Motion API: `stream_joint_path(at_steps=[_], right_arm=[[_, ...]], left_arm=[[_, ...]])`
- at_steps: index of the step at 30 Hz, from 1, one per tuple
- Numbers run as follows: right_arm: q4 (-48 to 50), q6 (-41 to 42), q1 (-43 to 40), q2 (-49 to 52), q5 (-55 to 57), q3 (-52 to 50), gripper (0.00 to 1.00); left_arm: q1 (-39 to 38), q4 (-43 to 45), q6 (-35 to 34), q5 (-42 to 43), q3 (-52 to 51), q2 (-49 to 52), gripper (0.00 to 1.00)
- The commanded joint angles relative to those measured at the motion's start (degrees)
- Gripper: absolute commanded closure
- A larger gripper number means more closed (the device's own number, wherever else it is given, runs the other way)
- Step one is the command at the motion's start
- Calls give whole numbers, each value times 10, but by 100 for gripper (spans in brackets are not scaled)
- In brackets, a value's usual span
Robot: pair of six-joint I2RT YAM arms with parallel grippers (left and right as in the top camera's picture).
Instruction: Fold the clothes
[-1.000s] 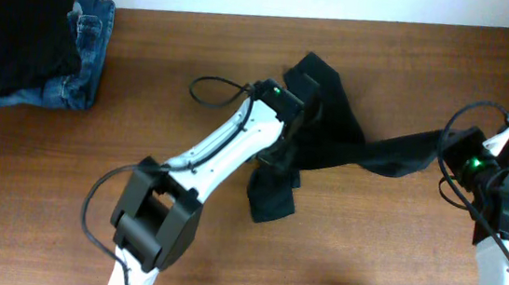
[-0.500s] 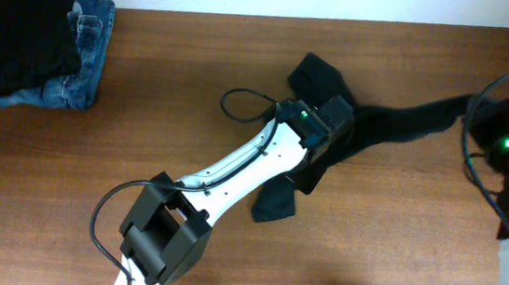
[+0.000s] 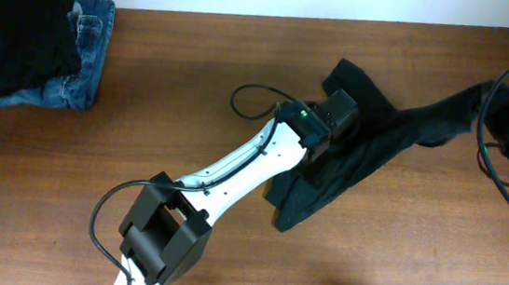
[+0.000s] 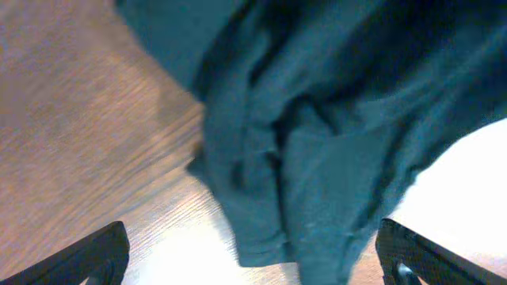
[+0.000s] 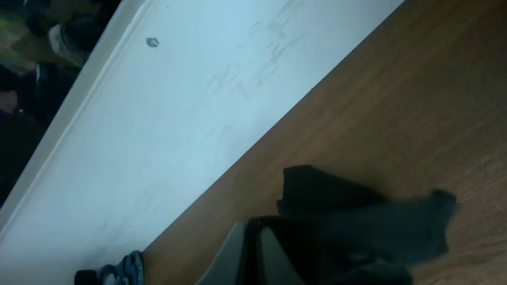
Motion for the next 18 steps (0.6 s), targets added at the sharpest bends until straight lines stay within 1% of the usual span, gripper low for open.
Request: stream_joint_path(at_steps=[1, 3, 10, 15, 18], right_arm=[[8, 5, -5, 4, -12, 12, 95], [15, 11, -5, 11, -12, 12, 95], [47, 34, -5, 32, -17, 17, 95], [49, 34, -5, 37, -18, 51, 95], [40, 34, -5, 38, -18, 85, 95]], left_arm=[[-12, 10, 45, 59, 1, -6, 1], [-31, 14, 57, 59, 1, -6, 1], [-82, 17, 56, 56, 1, -6, 1], [-95, 20, 21, -4, 1, -5, 1], [-95, 35, 22, -6, -8, -5, 1]])
